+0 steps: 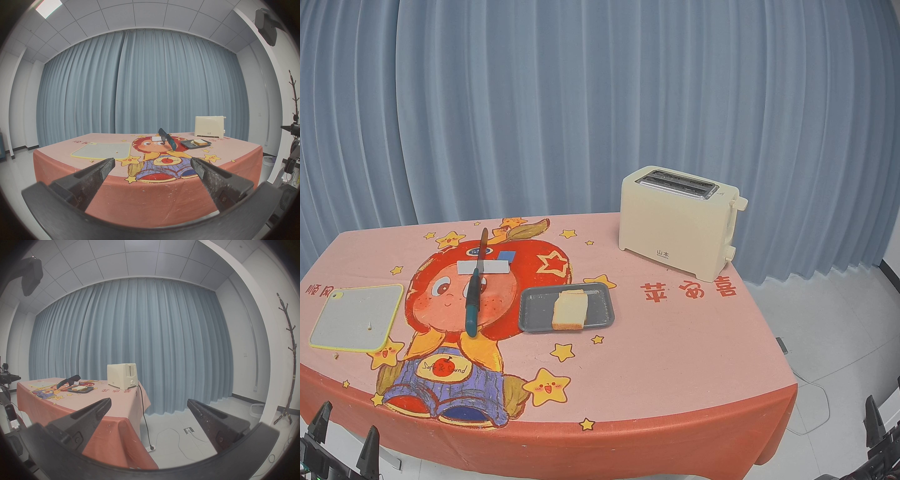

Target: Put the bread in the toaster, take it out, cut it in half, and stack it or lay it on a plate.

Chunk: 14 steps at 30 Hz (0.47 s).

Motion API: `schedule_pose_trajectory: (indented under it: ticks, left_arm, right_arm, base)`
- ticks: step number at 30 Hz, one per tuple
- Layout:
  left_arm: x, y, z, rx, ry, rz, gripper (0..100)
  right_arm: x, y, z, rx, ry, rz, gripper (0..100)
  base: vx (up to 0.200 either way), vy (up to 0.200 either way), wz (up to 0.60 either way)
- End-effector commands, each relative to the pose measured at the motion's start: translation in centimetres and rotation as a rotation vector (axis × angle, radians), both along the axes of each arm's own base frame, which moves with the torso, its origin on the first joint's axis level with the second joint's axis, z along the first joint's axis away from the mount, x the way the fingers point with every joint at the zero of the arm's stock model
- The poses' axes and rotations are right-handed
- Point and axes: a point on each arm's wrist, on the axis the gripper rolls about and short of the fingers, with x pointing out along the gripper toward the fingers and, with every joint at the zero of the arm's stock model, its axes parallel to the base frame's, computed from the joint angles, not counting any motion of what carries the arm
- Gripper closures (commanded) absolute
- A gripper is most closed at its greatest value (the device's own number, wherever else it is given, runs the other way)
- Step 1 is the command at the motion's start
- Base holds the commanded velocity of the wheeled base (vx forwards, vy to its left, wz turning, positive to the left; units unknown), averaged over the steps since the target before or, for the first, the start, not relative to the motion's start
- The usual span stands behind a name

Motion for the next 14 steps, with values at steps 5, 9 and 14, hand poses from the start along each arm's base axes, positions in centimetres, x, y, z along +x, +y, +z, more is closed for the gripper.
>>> schedule_pose_trajectory:
  ticks: [5,9,14]
  left_arm:
    - [0.17,0.0,-0.48,0.0,0.024,0.0,0]
    - [0.17,0.0,-0.47,0.0,0.023,0.0,0]
    - [0.17,0.0,-0.48,0.0,0.024,0.0,0]
  right_arm:
    - [0.0,0.0,-0.52,-0.001,0.002,0.001,0]
    - [0.0,0.0,-0.52,-0.001,0.002,0.001,0]
    - [0.0,0.0,-0.52,0.001,0.002,0.001,0]
  base:
    - [0.0,0.0,0.0]
    - [0.0,0.0,0.0]
    - [0.0,0.0,0.0]
